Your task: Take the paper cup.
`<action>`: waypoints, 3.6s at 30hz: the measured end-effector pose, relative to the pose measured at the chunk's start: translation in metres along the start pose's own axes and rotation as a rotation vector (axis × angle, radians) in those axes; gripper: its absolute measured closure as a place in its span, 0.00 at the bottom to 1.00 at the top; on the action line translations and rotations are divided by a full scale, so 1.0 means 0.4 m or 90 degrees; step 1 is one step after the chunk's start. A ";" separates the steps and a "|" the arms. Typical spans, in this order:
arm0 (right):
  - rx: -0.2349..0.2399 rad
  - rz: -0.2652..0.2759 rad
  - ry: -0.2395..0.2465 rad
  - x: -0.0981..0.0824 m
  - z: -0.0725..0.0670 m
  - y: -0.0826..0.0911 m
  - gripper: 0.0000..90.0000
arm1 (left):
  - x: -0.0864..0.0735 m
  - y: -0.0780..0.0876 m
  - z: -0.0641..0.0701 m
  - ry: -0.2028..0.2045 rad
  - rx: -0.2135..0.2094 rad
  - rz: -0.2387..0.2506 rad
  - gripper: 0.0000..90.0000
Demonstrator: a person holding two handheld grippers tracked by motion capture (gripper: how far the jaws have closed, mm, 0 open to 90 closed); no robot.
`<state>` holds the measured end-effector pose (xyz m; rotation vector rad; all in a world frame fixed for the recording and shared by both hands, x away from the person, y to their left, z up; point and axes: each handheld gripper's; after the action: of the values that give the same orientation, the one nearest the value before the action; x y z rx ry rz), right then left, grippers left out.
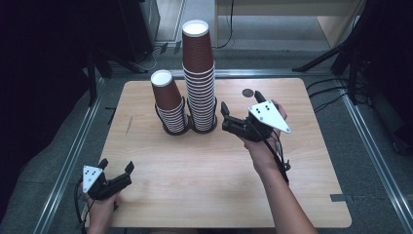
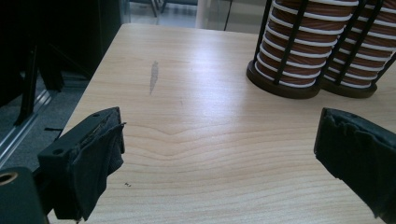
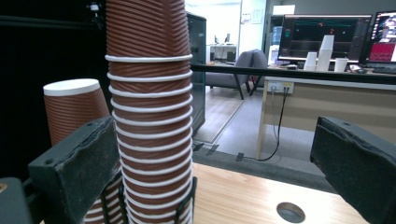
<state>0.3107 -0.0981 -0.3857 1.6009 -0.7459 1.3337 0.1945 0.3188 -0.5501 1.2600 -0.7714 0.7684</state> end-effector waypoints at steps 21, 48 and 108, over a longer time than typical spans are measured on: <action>0.015 0.007 0.013 0.064 -0.070 -0.082 0.04 | 0.000 0.000 0.000 -0.001 -0.002 0.002 0.02; 0.006 0.024 0.024 0.151 -0.126 -0.164 0.00 | -0.001 -0.002 0.005 -0.016 -0.006 0.001 0.02; -0.078 0.045 0.012 0.290 -0.188 -0.273 0.14 | -0.003 -0.001 0.019 -0.057 -0.006 0.005 0.02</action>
<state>0.4016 0.0262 -0.2998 1.4756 -0.8633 1.3262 0.1936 0.3110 -0.5503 1.2911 -0.8513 0.7176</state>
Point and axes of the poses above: each handheld gripper's, and its own axes: y roughly backward along the jaws, x roughly out of its top, z roughly to its right, and after that the axes turned 14 degrees about -z, right-handed
